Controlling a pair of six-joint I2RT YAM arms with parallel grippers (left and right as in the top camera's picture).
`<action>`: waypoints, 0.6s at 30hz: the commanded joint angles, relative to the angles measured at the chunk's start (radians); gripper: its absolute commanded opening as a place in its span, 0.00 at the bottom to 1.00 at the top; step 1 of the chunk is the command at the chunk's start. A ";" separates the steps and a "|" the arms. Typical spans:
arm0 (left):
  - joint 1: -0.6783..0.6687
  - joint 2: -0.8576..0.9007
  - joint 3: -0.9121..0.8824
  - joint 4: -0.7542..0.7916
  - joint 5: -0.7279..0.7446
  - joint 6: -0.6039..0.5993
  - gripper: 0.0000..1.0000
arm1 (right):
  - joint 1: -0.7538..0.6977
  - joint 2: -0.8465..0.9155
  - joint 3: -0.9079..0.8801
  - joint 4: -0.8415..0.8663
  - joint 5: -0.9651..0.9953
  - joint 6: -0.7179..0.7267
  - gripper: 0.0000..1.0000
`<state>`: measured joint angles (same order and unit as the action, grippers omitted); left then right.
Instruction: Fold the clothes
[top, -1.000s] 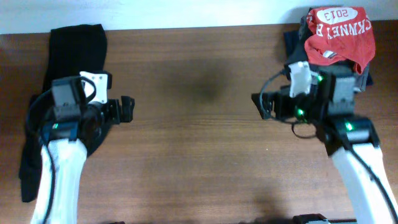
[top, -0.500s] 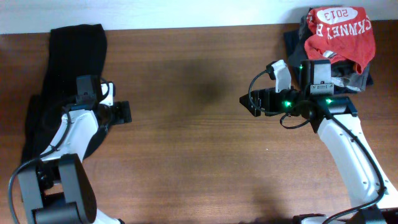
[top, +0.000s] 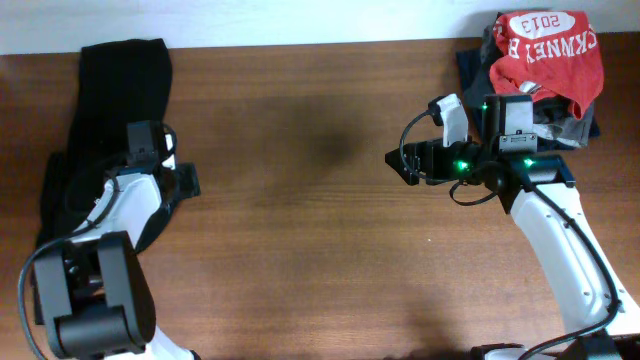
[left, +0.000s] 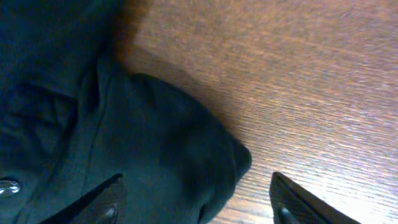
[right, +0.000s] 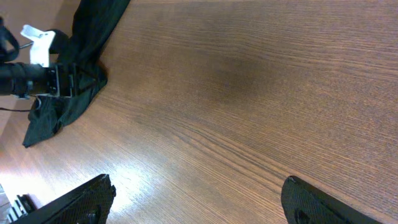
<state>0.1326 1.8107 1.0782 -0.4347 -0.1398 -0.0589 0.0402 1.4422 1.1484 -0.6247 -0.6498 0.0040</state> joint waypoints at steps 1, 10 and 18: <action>0.008 0.032 0.012 0.018 -0.014 -0.050 0.69 | 0.005 0.004 0.017 0.000 -0.020 0.001 0.90; 0.008 0.041 0.012 0.038 -0.014 -0.061 0.43 | 0.005 0.004 0.017 0.000 -0.020 0.002 0.89; 0.005 0.109 0.012 0.060 -0.014 -0.061 0.43 | 0.005 0.004 0.017 0.000 -0.020 0.001 0.89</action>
<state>0.1326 1.8767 1.0782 -0.3836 -0.1402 -0.1070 0.0402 1.4422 1.1484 -0.6247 -0.6498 0.0040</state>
